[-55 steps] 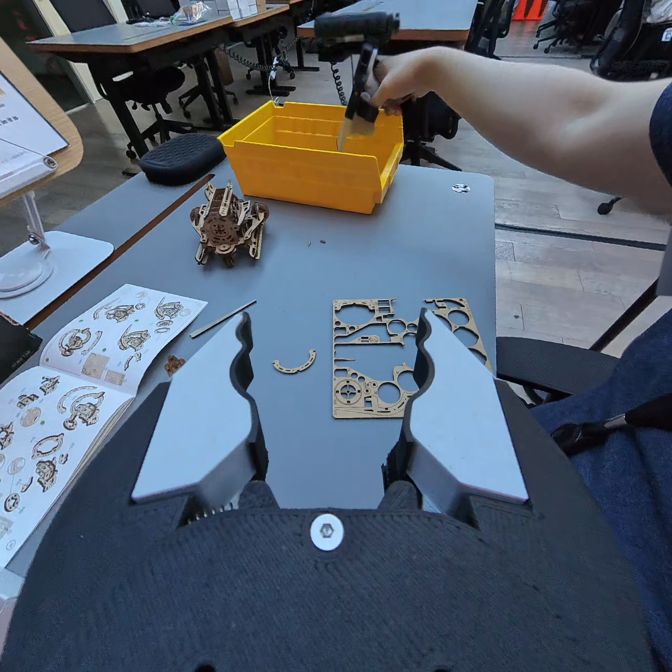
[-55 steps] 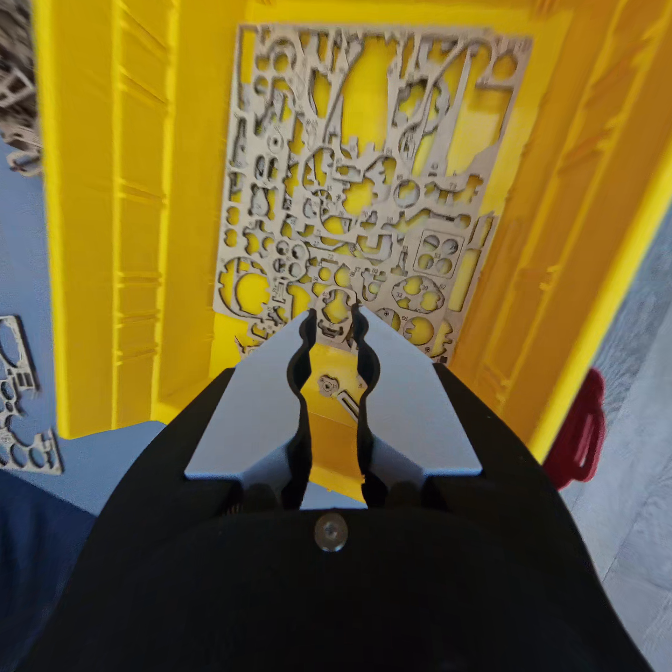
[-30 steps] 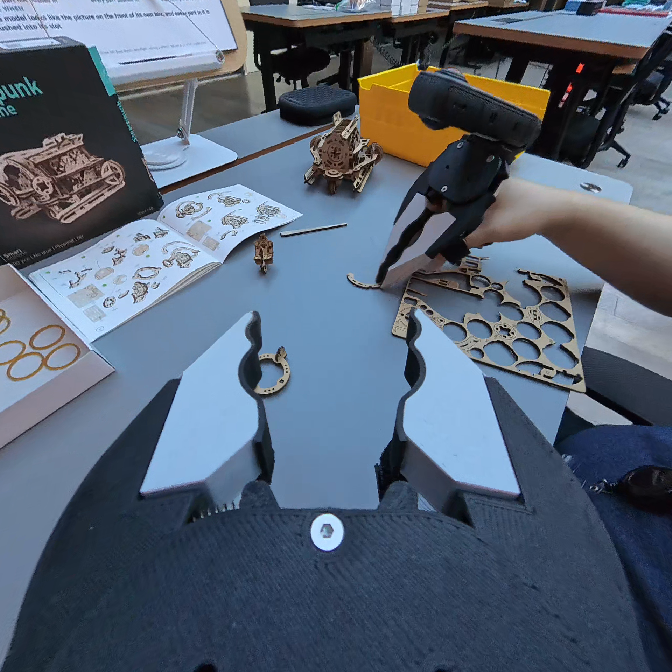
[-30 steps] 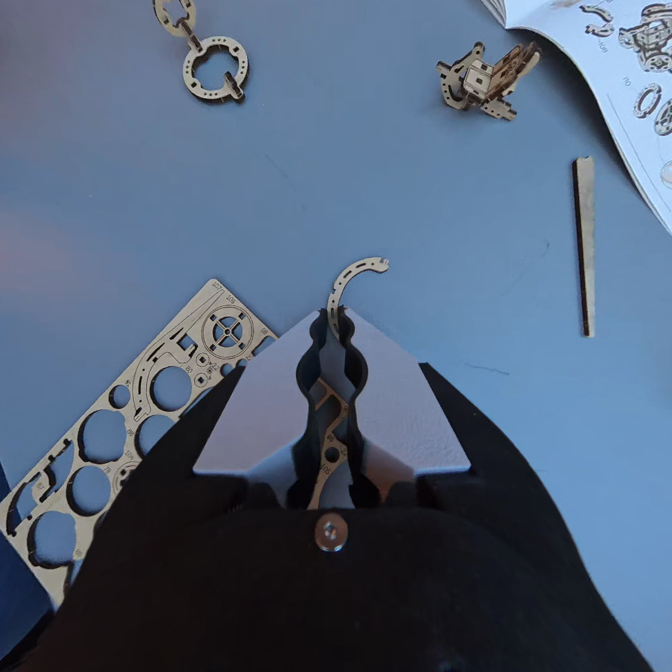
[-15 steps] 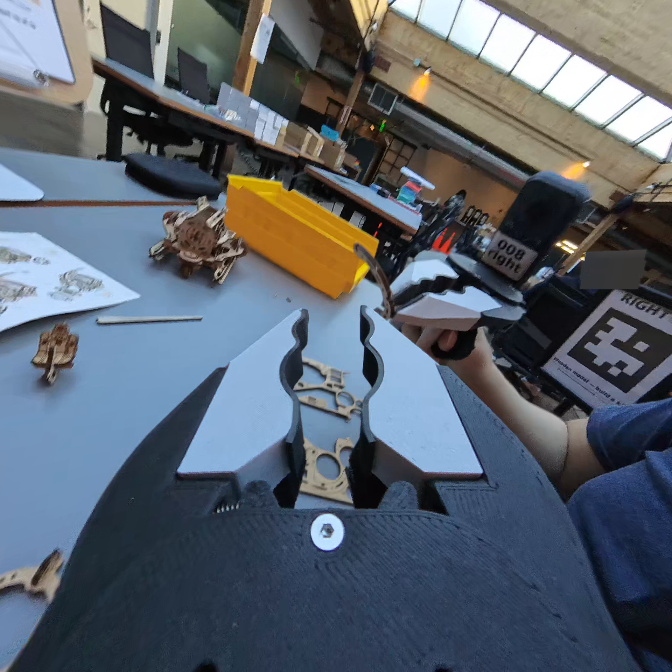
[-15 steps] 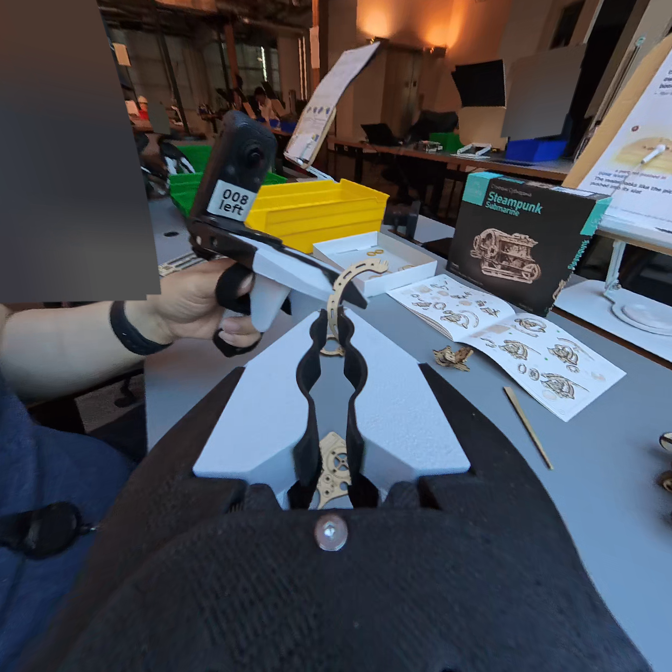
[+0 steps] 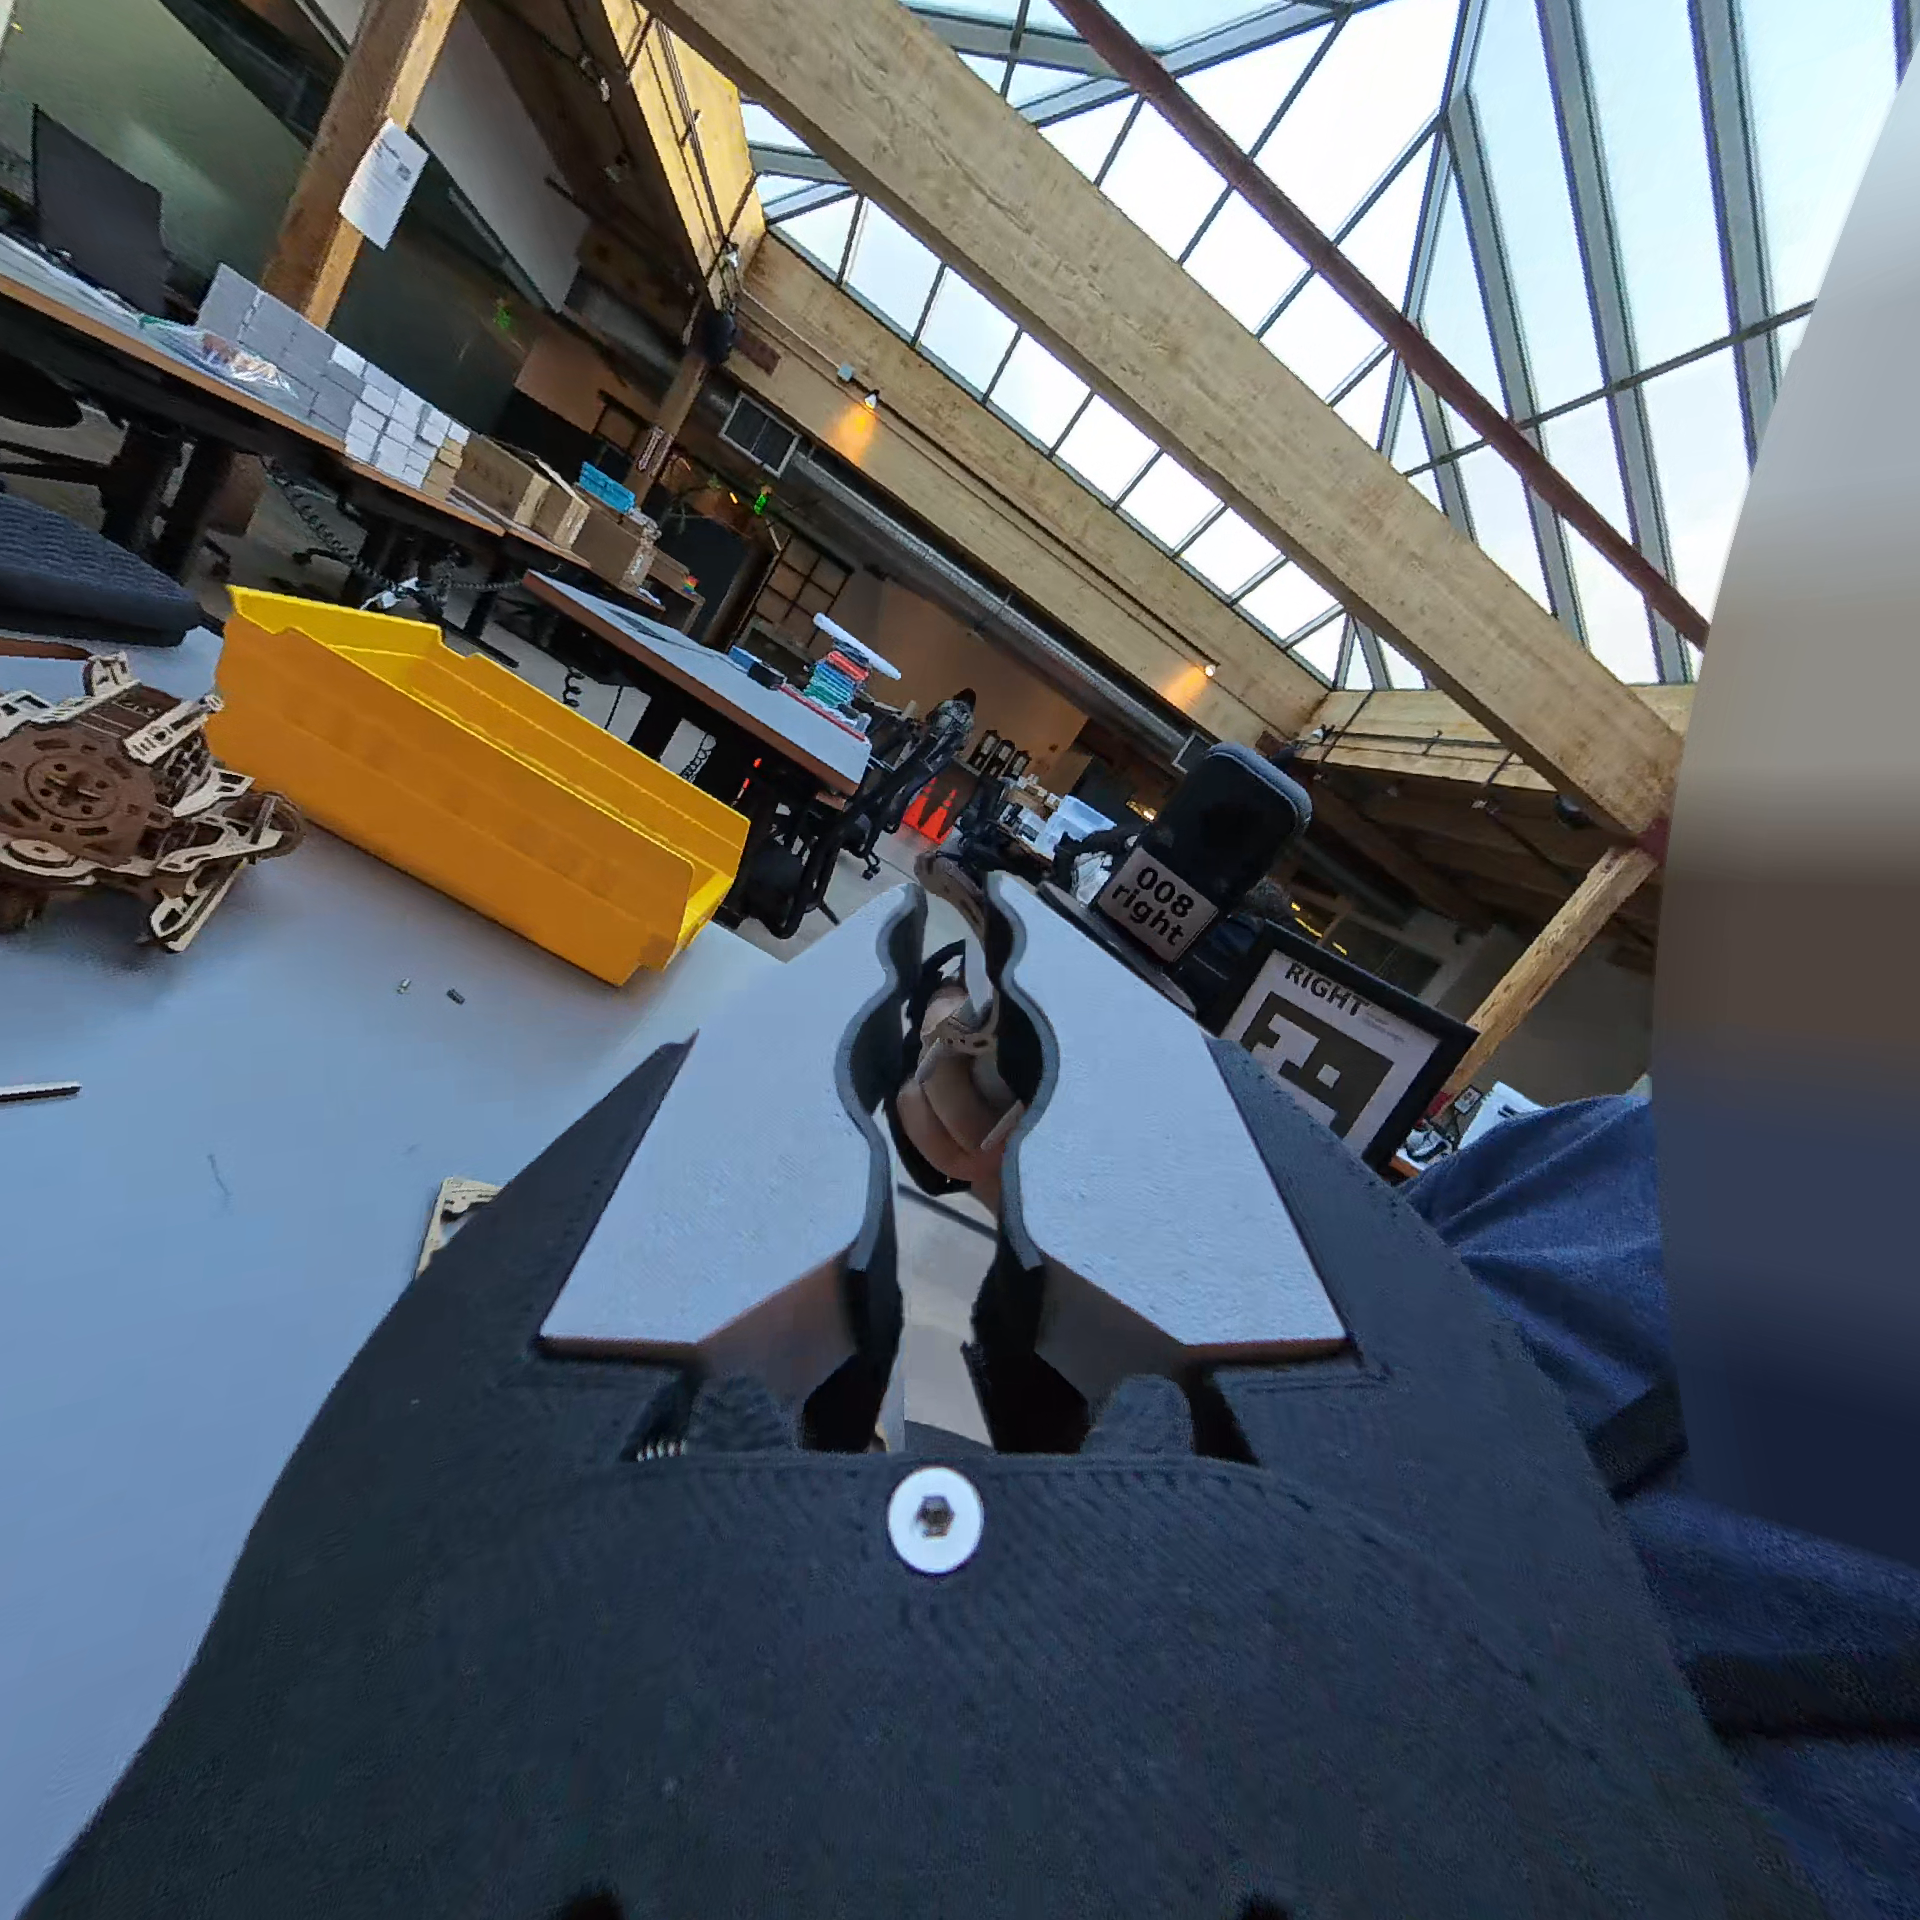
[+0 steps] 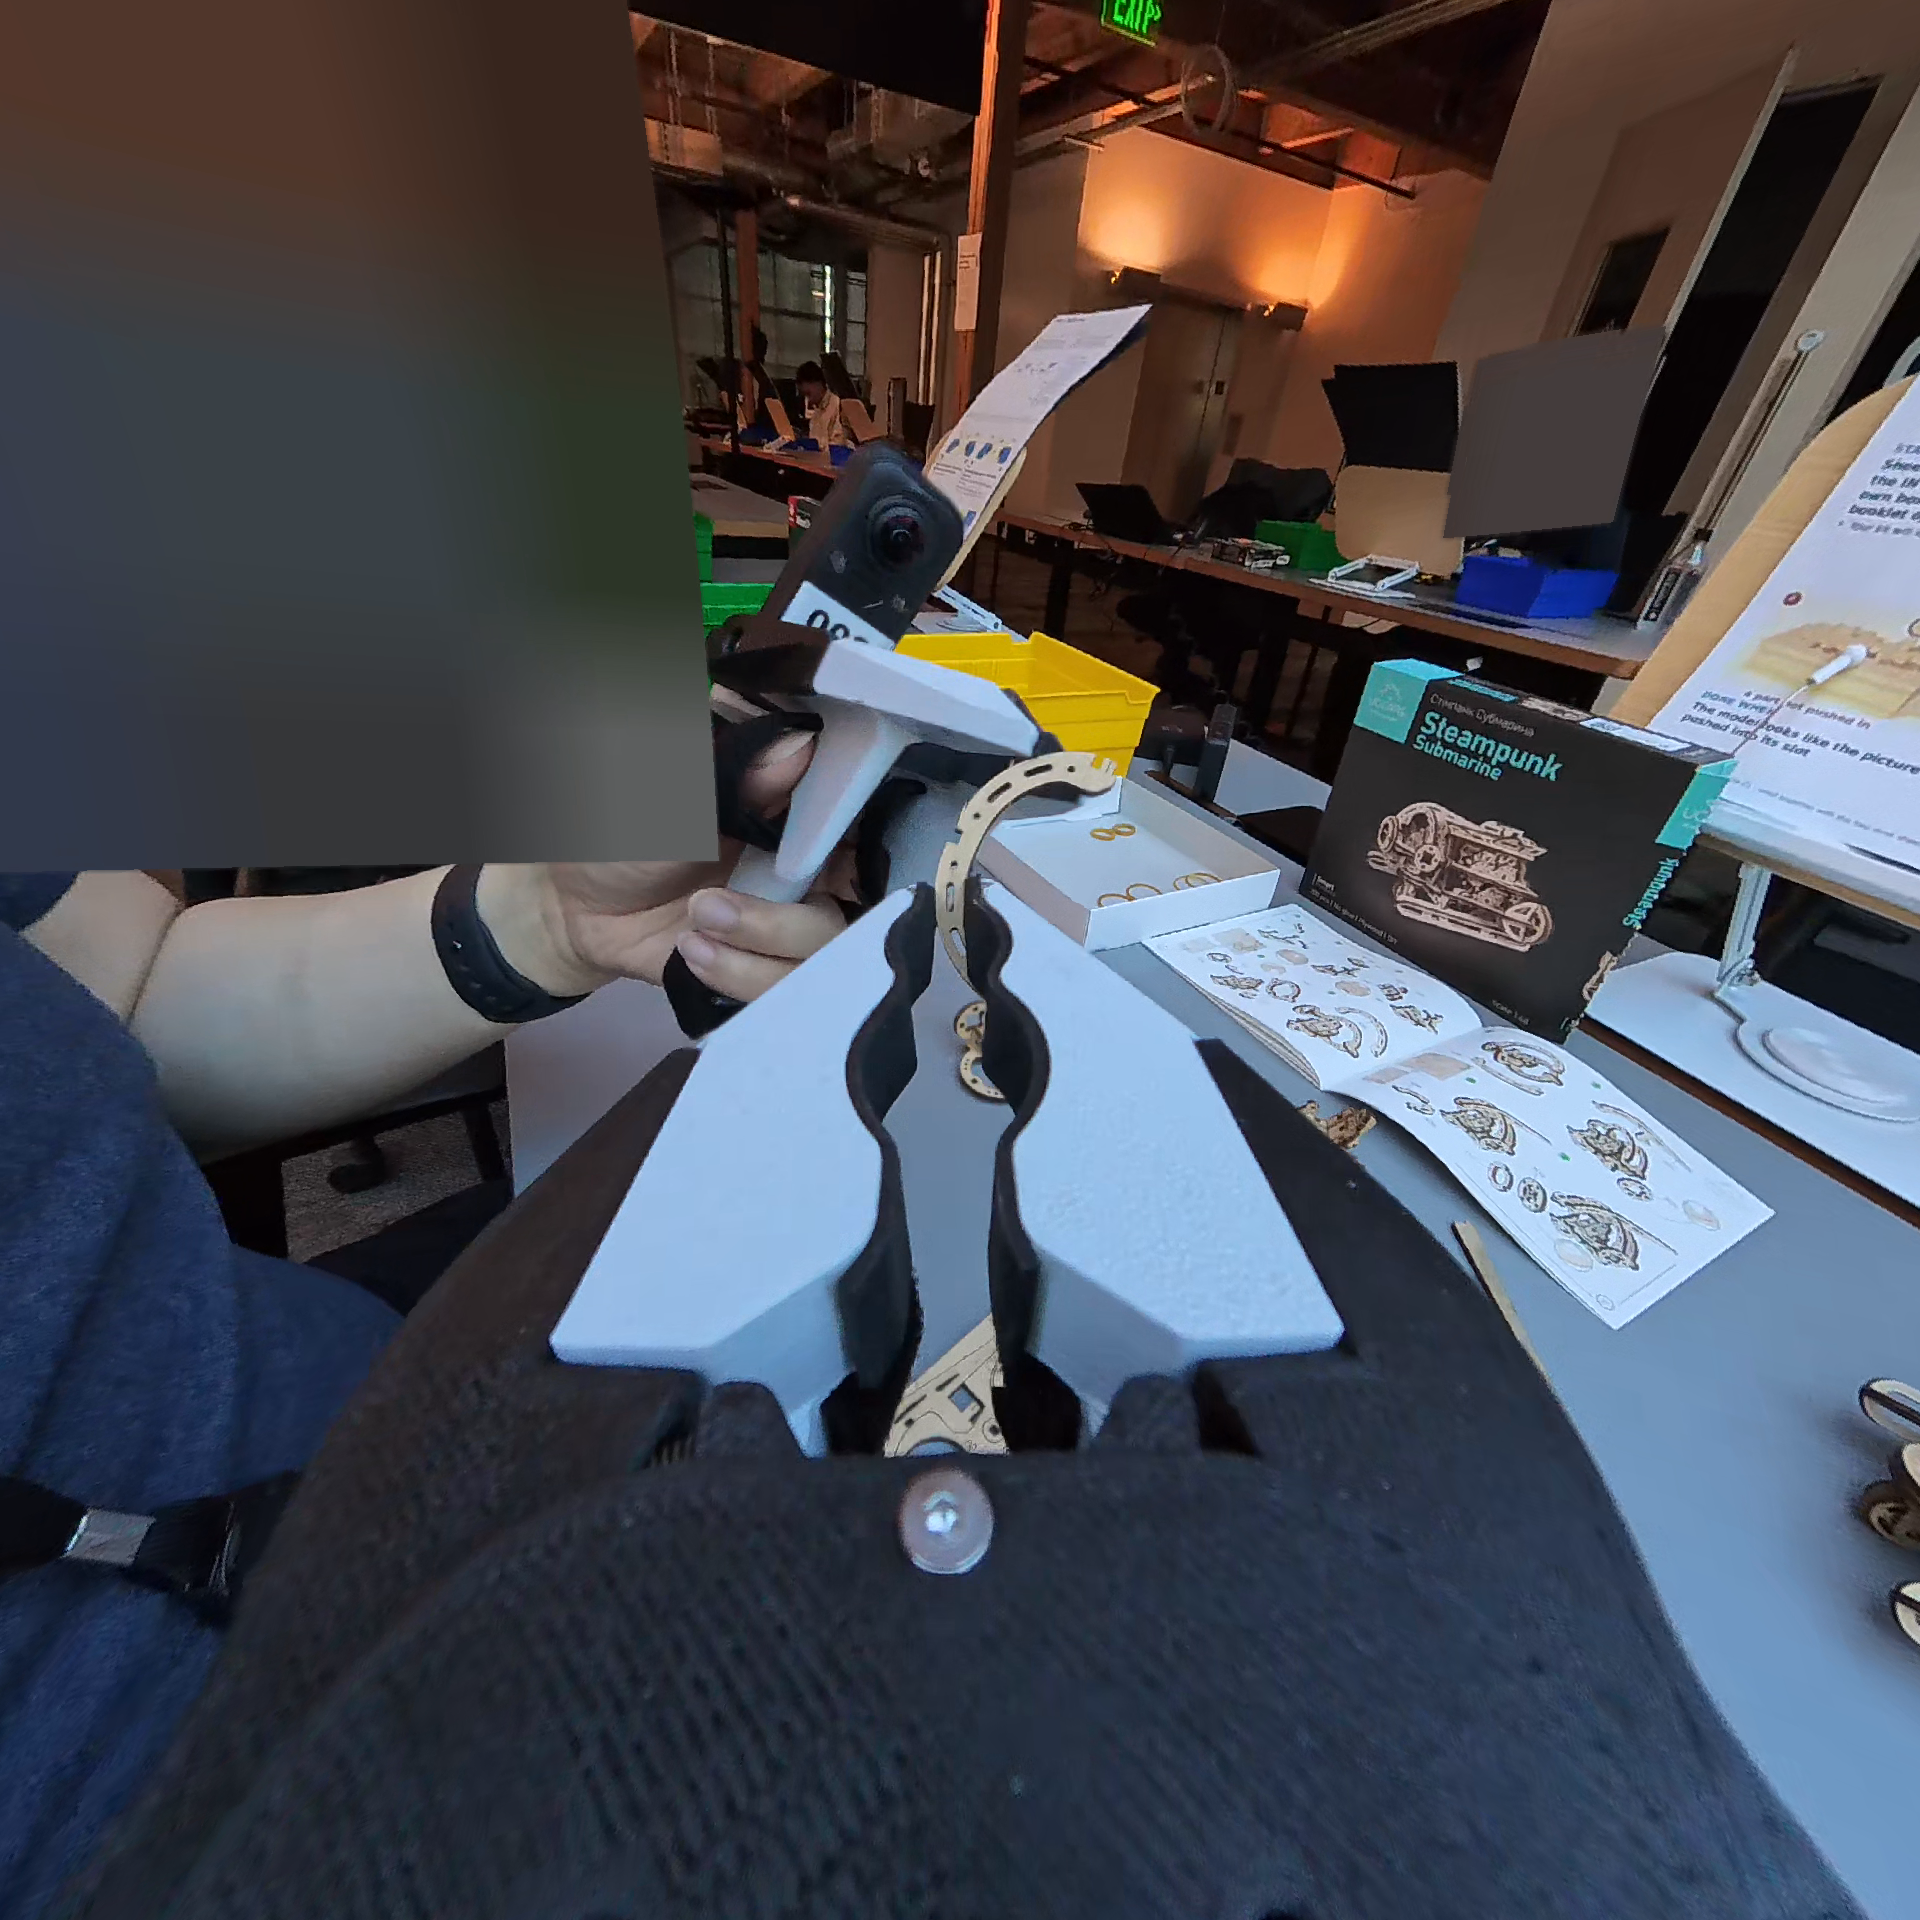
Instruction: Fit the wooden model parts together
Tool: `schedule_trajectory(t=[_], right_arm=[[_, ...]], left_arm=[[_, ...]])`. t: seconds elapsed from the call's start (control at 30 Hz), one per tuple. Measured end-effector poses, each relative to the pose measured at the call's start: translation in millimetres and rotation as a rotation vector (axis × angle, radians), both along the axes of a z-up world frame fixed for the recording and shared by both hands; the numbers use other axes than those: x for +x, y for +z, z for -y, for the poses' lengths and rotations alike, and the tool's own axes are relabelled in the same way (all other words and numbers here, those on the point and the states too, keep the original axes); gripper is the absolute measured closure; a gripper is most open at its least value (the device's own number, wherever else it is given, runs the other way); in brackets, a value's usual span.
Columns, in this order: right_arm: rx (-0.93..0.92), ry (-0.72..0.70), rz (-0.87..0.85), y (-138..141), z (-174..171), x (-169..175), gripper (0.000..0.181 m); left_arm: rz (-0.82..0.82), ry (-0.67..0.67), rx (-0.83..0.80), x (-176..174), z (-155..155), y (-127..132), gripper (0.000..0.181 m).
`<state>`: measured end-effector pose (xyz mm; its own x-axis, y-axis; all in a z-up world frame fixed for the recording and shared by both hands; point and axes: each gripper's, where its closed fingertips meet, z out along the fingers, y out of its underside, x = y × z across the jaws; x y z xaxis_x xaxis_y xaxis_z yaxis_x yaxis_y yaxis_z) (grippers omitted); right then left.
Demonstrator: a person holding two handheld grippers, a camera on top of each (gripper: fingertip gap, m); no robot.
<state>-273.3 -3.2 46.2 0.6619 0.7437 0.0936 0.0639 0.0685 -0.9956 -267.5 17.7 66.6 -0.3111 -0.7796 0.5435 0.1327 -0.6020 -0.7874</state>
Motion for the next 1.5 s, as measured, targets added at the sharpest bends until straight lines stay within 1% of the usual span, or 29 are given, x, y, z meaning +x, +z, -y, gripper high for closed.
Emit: schedule_trajectory(t=[0.03, 0.13, 0.23, 0.27, 0.33, 0.4, 0.53, 0.6, 0.73, 0.83, 0.97, 1.07, 1.13, 1.23, 1.3, 1.4, 1.5], right_arm=[[0.004, -0.005, -0.007, 1.4, 0.2, 1.7, 0.177], [0.001, -0.004, -0.067, 7.6, 1.2, 7.6, 0.177], [-0.009, 0.006, -0.096, 8.4, 1.0, 12.5, 0.177], [-0.009, 0.005, -0.092, 7.7, 0.8, 13.3, 0.177], [-0.014, 0.017, -0.093, 7.5, 2.3, 11.8, 0.177], [-0.011, 0.014, -0.079, 7.3, 2.2, 10.1, 0.177], [-0.013, 0.007, -0.054, 4.7, 0.0, 6.5, 0.177], [-0.020, 0.025, -0.077, 6.2, 0.8, 4.1, 0.177], [-0.054, 0.018, -0.126, 5.2, -4.2, 7.8, 0.177], [-0.086, 0.051, -0.192, 8.0, -5.2, 8.1, 0.177], [-0.079, 0.041, -0.152, 5.7, -8.1, 3.1, 0.177], [-0.065, 0.025, -0.120, 5.2, -9.2, 0.4, 0.177], [-0.064, 0.020, -0.131, 6.8, -9.8, 2.0, 0.177], [-0.081, 0.027, -0.149, 5.9, -10.2, 3.8, 0.177], [-0.078, 0.006, -0.139, 3.4, -12.8, 5.5, 0.177], [-0.084, 0.007, -0.142, 3.1, -13.5, 5.8, 0.177], [-0.070, -0.018, -0.093, 1.1, -14.9, 4.2, 0.177]], left_arm=[[0.011, -0.012, -0.012, -0.6, 1.5, 1.1, 0.177], [0.030, -0.057, -0.042, -2.2, 8.3, -0.4, 0.178], [-0.032, -0.027, -0.017, 3.0, 9.3, -15.6, 0.178], [-0.033, -0.015, -0.018, 3.1, 8.4, -16.6, 0.177], [0.011, -0.010, -0.041, -0.2, 6.4, -8.3, 0.173], [0.040, 0.006, -0.039, -2.7, 4.2, 0.5, 0.172], [0.023, 0.025, 0.015, -1.5, 4.6, 4.0, 0.166], [-0.001, 0.031, 0.022, 0.9, 3.9, -1.1, 0.167], [-0.042, 0.088, 0.022, -1.8, -6.8, -14.7, 0.168], [-0.010, 0.065, 0.002, -4.7, -3.1, -11.8, 0.165], [0.023, 0.033, -0.022, -2.8, 0.8, -3.8, 0.162], [-0.003, 0.026, 0.003, 2.2, 3.6, -7.2, 0.164], [-0.008, 0.018, 0.004, 3.3, 5.7, -9.9, 0.165], [-0.001, 0.010, -0.029, 1.9, 5.4, -14.6, 0.168], [0.016, 0.000, -0.045, -1.7, 5.3, -15.5, 0.167], [0.037, 0.051, -0.068, -9.8, -6.3, -13.9, 0.168], [0.018, 0.081, -0.036, -13.2, -10.1, -13.0, 0.166]])
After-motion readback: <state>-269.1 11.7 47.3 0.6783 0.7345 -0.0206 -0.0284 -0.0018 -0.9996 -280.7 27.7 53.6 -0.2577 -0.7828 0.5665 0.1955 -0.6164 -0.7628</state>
